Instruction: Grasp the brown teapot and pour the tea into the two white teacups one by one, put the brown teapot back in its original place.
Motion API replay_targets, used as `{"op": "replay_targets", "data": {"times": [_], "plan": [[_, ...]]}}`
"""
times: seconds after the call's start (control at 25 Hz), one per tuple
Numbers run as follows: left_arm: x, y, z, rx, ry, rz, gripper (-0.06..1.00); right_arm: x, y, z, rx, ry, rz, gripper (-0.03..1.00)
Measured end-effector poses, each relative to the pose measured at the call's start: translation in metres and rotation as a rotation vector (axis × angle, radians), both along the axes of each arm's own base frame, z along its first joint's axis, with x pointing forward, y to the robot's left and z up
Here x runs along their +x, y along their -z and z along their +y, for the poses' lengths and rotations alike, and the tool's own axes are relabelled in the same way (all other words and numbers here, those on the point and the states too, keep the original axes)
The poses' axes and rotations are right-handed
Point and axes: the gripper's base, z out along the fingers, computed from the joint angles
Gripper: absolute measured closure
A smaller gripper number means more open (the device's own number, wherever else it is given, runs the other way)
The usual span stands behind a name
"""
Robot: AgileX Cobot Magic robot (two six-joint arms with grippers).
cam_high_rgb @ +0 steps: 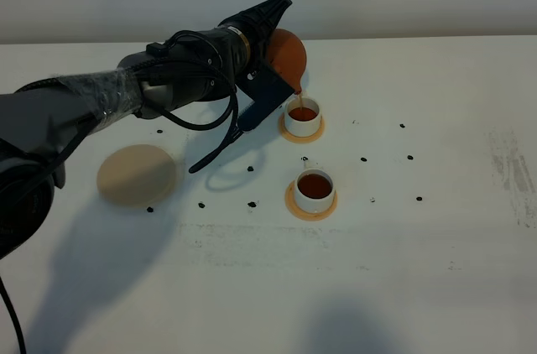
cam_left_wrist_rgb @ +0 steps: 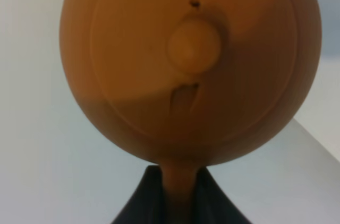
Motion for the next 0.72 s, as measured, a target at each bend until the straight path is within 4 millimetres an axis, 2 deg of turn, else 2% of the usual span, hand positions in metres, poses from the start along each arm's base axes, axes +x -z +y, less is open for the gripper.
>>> {"op": "replay_targets", "data": {"times": [0.72], "plan": [[0.0002, -0.0007, -0.0006, 0.026, 0.024, -0.018, 0.83, 0.0000, 0.0000, 0.0000, 0.000, 0.000, 0.000, 0.53]]}}
